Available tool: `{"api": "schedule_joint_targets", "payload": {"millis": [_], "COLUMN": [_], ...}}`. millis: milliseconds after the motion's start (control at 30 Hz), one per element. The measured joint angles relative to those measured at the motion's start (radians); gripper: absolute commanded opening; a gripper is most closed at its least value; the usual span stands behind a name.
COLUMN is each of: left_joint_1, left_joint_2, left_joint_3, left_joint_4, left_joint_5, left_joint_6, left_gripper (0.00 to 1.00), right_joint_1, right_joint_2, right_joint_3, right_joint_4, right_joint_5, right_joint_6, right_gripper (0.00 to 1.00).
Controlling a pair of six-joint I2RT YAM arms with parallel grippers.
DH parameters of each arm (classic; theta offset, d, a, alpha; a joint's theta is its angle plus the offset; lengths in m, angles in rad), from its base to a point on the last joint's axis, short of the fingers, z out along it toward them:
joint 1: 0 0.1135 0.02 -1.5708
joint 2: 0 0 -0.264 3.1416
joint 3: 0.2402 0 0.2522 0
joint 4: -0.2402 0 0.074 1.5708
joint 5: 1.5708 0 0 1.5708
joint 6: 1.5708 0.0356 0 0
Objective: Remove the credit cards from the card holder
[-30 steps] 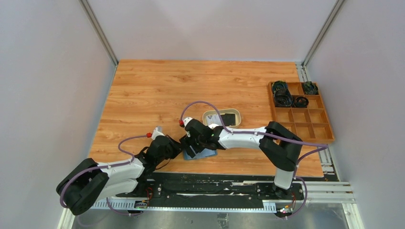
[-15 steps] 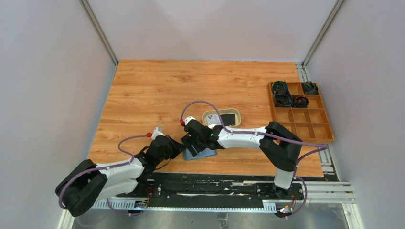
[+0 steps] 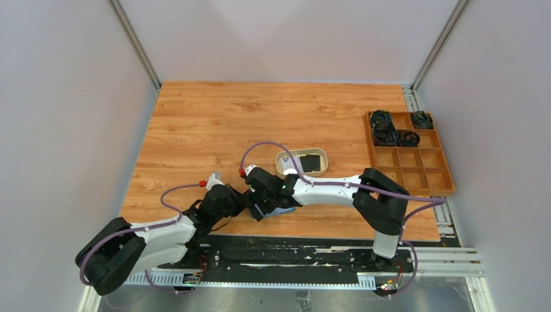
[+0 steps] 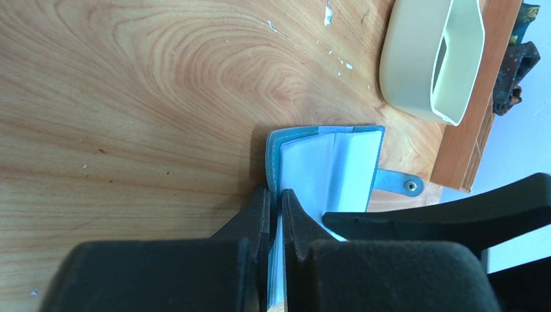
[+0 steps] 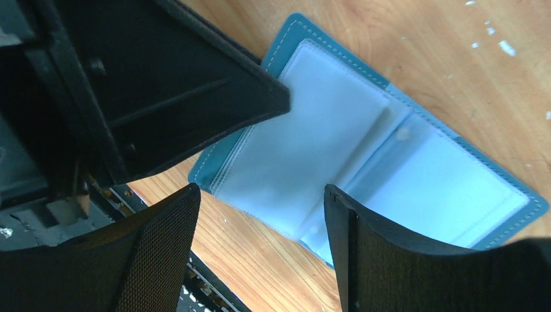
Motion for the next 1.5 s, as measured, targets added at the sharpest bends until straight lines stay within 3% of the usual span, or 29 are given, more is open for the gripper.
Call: {"api": "schedule_joint_targets", "payload": {"millis": [600,967,1500], "left_joint_1": [0.0,0.0,0.0], "left_joint_2": [-0.001,0.0,0.022], "left_joint_3": [0.002,0.008,0.018], "left_joint_4": [-0.006,-0.01,-0.014], "left_joint_5": [-0.001,-0.001,-0.001], "left_joint_6": [0.0,0.005,0.023], "left_gripper": [0.01,0.03,0.03], "right_joint_1": [0.035,-0.134,-0.156], "right_joint_2": [0.032,-0.038,-0.055], "right_joint_3": [0.006,-0.111,-0.138], "right_joint_4": [-0.022,0.126,0.162], "right_joint_5": [0.098,0.001,-0.021], "right_joint_6": [0.037,0.154,0.147], "right_gripper": [0.74,0.74,0.72]}}
